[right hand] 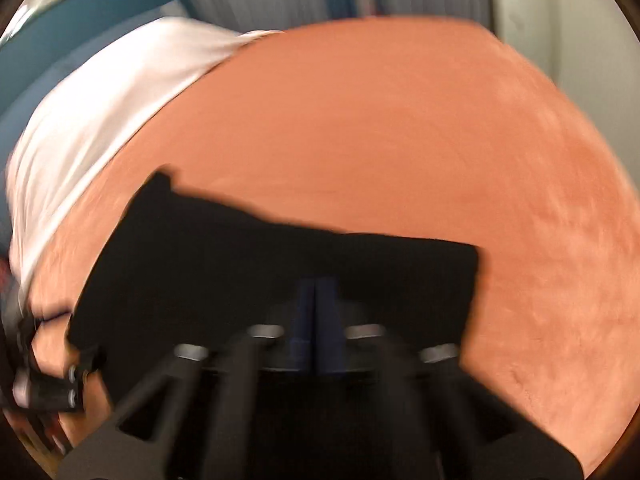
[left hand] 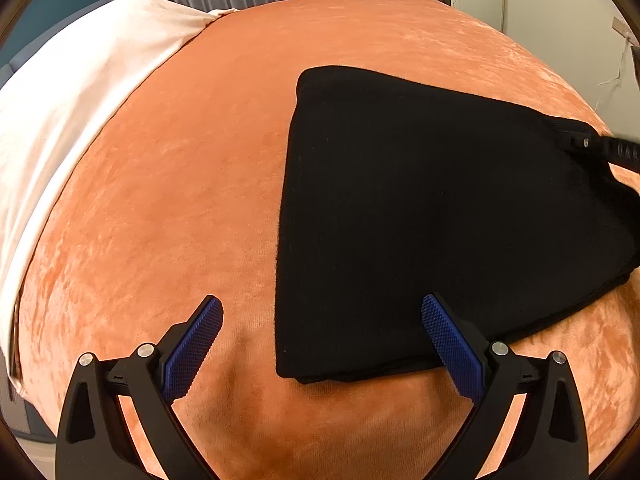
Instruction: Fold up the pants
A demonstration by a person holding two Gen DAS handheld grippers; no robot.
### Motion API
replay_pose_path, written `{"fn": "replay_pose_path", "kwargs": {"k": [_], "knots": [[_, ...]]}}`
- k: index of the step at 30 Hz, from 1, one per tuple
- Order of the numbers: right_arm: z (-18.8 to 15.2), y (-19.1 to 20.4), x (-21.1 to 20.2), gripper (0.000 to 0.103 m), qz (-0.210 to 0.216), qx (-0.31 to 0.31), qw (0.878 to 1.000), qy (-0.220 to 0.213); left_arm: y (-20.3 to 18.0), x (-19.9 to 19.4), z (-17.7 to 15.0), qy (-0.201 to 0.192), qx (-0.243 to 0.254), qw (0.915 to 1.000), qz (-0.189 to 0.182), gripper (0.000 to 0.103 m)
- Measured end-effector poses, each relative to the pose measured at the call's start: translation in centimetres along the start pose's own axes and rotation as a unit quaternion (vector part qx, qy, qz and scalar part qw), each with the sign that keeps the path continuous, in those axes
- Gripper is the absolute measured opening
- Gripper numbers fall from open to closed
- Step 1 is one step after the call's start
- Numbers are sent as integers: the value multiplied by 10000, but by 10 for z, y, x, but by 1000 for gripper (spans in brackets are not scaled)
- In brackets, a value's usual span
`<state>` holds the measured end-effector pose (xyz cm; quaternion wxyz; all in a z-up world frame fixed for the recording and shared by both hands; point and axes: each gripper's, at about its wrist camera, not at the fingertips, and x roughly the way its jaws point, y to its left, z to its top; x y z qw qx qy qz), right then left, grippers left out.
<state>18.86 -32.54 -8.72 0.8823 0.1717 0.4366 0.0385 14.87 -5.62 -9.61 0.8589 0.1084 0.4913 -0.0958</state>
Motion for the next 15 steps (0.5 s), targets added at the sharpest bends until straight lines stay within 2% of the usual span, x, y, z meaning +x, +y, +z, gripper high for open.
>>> {"fn": "replay_pose_path", "kwargs": {"k": [1, 2, 5, 6, 7, 8, 10, 11, 12, 14, 15], "knots": [[-1, 5, -11, 0, -159, -10, 9997, -186, 1, 1, 3, -3, 27, 10000, 14, 98], [-3, 16, -24, 5, -286, -259, 9986, -365, 1, 1, 3, -15, 46, 10000, 15, 98], [-11, 31, -32, 4, -143, -610, 9972, -397, 5, 4, 5, -31, 15, 10000, -51, 98], [-17, 29, -22, 4, -422, -763, 9959, -240, 5, 4, 5, -31, -1, 10000, -72, 98], [-22, 21, -9, 3, -879, -789, 9930, -55, 6, 4, 4, -27, -32, 9999, -99, 98], [-26, 13, -7, 0, -919, -688, 9934, -44, 7, 4, 4, -24, -52, 9999, -126, 98], [-30, 3, -26, 1, -645, -157, 9974, -293, 8, 3, 3, -16, -58, 9999, -120, 98], [-34, 2, -38, 7, -638, -60, 9971, -416, 8, 1, 2, -18, -48, 9999, -115, 98], [-39, 1, -50, 8, -627, -5, 9966, -528, 8, 1, 2, -18, -47, 9999, -128, 98], [-54, -7, -71, 8, -503, 195, 9969, -573, 8, 1, 3, 2, -77, 9998, -157, 98], [-56, -8, -75, 12, -506, 265, 9968, -563, 9, 1, 3, 23, -104, 9998, -169, 98]]}}
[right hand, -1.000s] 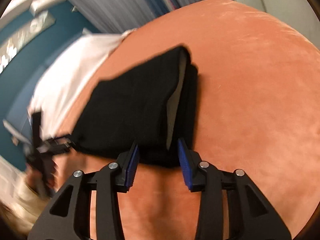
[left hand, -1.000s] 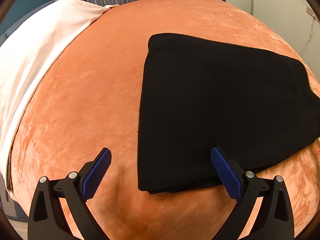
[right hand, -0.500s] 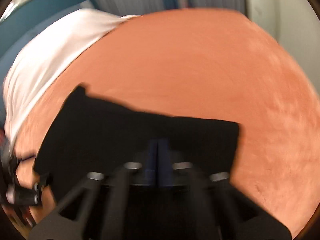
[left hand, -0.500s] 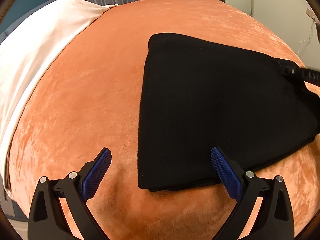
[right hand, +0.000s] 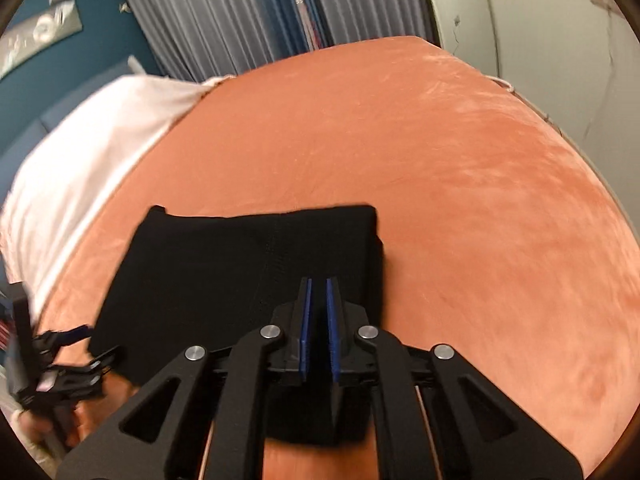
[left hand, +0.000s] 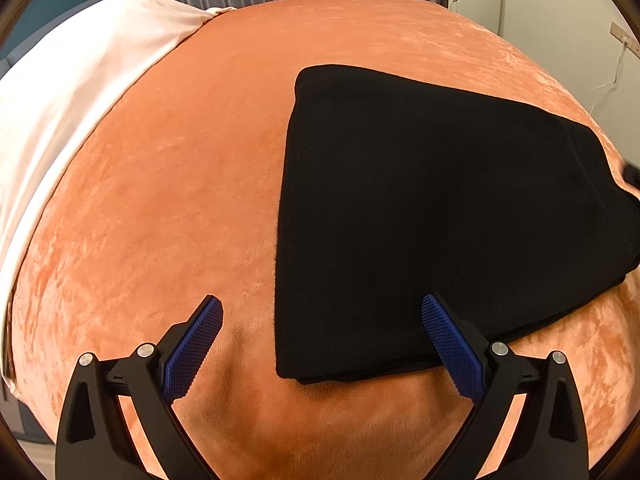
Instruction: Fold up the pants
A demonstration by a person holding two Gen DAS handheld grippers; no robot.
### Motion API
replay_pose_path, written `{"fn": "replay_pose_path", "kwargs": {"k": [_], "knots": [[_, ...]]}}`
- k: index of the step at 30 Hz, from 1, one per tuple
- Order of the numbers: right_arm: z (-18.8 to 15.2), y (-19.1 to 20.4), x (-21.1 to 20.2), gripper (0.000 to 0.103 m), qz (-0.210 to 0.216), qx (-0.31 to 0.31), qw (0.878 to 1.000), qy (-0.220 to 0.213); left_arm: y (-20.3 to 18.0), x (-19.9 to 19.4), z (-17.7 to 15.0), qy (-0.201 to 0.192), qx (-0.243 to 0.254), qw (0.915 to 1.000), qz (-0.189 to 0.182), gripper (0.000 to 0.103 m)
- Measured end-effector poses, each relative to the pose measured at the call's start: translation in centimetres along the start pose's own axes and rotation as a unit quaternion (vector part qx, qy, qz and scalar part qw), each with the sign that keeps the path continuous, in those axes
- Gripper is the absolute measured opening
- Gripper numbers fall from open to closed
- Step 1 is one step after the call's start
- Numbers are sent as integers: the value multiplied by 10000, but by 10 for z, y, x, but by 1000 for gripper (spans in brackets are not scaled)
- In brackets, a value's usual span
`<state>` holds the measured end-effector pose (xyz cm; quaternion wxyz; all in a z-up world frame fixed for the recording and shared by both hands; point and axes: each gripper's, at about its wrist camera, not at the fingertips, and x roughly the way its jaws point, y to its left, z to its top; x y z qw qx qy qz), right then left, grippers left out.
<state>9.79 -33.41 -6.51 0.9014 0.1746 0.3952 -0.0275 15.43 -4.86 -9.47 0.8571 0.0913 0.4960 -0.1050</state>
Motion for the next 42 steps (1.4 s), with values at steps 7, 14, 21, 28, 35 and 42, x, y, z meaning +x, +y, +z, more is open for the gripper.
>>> {"fn": "replay_pose_path", "kwargs": {"k": [7, 14, 21, 28, 35, 42], "knots": [[-36, -33, -31, 29, -295, 416, 9986, 151, -1, -11, -5, -30, -17, 10000, 59, 98], [-72, -37, -38, 48, -17, 536, 9982, 284, 37, -13, -19, 272, -952, 9909, -910, 98], [-76, -40, -29, 72, 923, 1122, 9882, 495, 82, -17, -37, 474, -2018, 9530, -2209, 98], [-60, -44, 0, 90, 1283, 1736, 9733, 784, 73, 21, -9, 940, -2250, 9273, -2839, 97], [-49, -22, 38, 97, 1667, 2032, 9600, 962, 44, 37, 19, 847, -1862, 9432, -2618, 95], [-48, -1, 40, 39, 1390, 1746, 9725, 665, 43, 25, 24, 628, -1607, 9519, -2530, 44]]}}
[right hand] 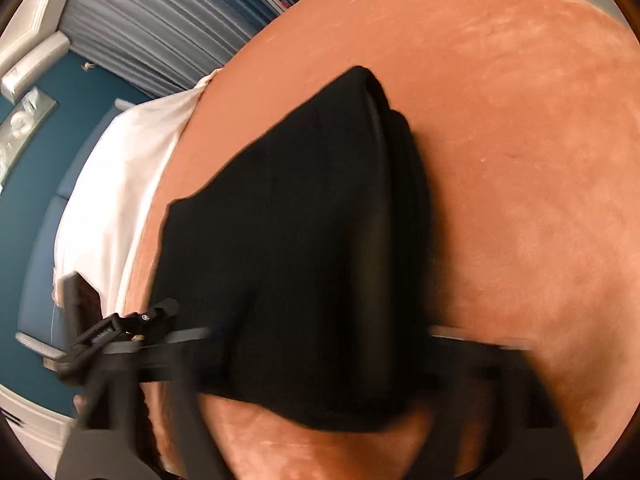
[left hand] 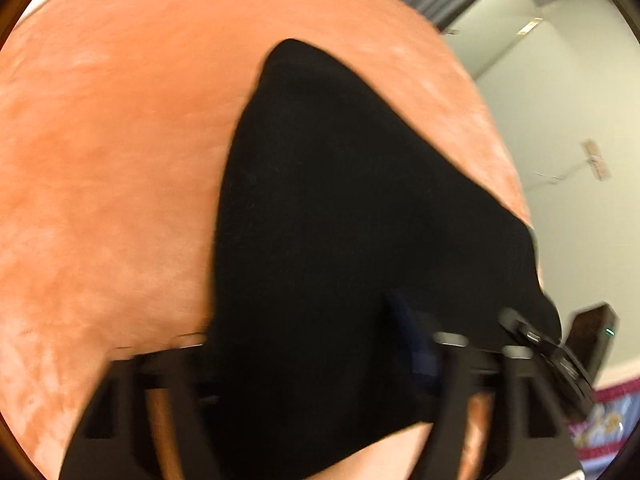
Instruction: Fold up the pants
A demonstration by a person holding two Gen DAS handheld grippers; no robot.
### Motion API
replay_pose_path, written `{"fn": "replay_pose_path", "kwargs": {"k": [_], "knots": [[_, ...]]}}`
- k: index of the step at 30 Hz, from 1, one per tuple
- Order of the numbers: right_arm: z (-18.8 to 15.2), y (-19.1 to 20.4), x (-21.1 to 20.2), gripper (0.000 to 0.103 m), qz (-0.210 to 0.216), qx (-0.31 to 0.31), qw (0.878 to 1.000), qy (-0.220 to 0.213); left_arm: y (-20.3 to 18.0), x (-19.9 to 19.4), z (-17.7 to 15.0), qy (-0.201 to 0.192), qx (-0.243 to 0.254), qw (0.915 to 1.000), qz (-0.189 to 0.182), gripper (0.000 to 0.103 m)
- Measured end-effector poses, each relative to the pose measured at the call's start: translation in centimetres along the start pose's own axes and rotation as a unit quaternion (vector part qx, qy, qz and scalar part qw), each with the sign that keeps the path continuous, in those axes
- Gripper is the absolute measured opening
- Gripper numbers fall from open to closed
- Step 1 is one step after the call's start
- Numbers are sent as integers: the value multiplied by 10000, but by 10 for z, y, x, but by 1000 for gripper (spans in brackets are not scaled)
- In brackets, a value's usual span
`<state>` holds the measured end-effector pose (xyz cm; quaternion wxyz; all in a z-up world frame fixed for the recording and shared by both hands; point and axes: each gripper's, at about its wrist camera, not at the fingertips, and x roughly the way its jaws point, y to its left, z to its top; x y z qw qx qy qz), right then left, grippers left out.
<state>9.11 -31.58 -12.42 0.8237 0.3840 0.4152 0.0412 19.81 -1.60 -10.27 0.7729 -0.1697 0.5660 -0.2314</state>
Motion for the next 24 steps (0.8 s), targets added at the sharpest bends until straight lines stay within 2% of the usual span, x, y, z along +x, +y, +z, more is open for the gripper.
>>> {"fn": "replay_pose_path", "kwargs": {"k": [1, 4, 9, 11, 12, 13, 14, 17, 19, 21, 24], "knots": [[-1, 3, -4, 36, 10, -63, 10000, -16, 5, -7, 1, -21, 9, 10000, -27, 36], [-8, 17, -22, 32, 180, -245, 9995, -6, 7, -24, -7, 1, 51, 9999, -136, 29], [-39, 22, -61, 32, 262, -355, 9988, 226, 15, -53, -44, 290, 90, 9988, -385, 29], [-52, 8, -62, 34, 138, -266, 9988, 376, 24, -56, -64, 411, 27, 9983, -407, 33], [-59, -4, -57, 39, 59, -167, 9989, 434, 30, -58, -69, 433, -16, 9984, -362, 42], [-62, -12, -54, 44, 57, -39, 9991, 422, 37, -57, -72, 395, -120, 9986, -340, 53], [-64, -23, -53, 56, 96, 161, 9992, 351, 40, -56, -74, 349, -187, 9985, -366, 58], [-65, -30, -55, 60, 275, 316, 9989, 207, 50, -54, -79, 290, -436, 9967, -618, 73], [-65, -30, -55, 66, 312, 295, 9990, 141, 49, -51, -77, 249, -470, 9965, -648, 81], [-66, -25, -51, 77, 291, 140, 9994, 92, 49, -51, -79, 181, -431, 9965, -700, 87], [-68, -13, -43, 85, 1, -212, 9997, 104, 43, -54, -85, 8, -151, 9991, -384, 87]]}}
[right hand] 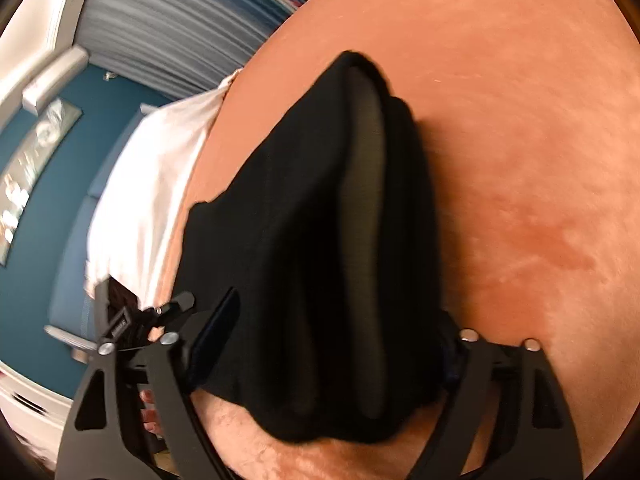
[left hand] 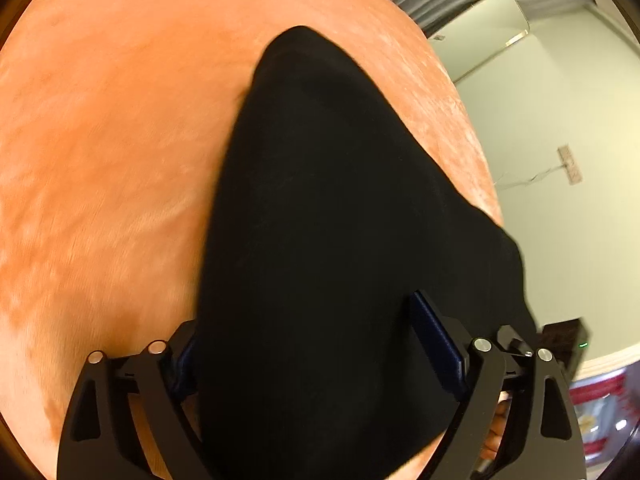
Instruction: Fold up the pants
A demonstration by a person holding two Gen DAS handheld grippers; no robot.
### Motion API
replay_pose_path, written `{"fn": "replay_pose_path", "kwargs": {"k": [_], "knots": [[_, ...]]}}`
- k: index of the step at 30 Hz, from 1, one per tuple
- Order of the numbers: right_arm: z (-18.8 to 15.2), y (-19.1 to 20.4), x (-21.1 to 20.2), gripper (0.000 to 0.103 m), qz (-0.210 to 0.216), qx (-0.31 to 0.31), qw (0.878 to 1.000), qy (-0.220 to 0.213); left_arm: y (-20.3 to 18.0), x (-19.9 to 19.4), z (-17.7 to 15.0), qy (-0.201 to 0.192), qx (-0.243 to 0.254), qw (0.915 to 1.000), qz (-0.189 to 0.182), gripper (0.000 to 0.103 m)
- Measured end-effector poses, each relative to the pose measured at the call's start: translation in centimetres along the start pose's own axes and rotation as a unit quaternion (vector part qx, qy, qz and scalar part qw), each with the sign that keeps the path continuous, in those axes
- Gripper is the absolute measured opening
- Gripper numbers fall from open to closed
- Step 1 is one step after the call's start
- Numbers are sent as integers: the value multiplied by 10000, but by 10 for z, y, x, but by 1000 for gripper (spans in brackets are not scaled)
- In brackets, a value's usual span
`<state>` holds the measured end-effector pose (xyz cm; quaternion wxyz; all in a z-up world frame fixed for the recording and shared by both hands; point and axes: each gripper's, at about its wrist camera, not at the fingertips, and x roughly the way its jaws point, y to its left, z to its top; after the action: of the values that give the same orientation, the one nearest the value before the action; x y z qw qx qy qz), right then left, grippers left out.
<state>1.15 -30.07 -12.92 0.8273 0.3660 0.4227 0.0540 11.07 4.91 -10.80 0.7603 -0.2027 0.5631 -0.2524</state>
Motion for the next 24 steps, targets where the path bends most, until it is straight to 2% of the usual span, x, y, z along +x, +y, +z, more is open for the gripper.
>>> {"fn": "replay_pose_path", "kwargs": {"k": [2, 3, 4, 5, 6, 8, 15, 24], "knots": [[-5, 2, 4, 85, -201, -150, 9997, -20, -7, -1, -4, -75, 219, 9991, 345, 83], [-5, 3, 3, 78, -290, -183, 9994, -48, -11, -5, -6, -124, 349, 9981, 493, 73], [-6, 0, 1, 63, -274, -118, 9995, -76, -14, -8, -8, -124, 444, 9978, 473, 65], [-5, -6, -1, 46, -10, 113, 9999, -61, -17, -15, -9, -130, 473, 9977, 460, 51], [-6, -9, -3, 37, 107, 211, 9997, -64, -17, -22, -11, -145, 507, 9974, 493, 39], [-7, -1, -9, 33, 4, 4, 9999, -115, -21, -35, -12, -161, 646, 9963, 536, 31], [-12, 25, -26, 31, -48, -213, 9997, -120, -39, -53, -19, -136, 681, 9957, 617, 27], [-39, 45, -48, 31, -12, -335, 9994, -84, -55, -93, -59, -193, 1101, 9893, 939, 25]]}}
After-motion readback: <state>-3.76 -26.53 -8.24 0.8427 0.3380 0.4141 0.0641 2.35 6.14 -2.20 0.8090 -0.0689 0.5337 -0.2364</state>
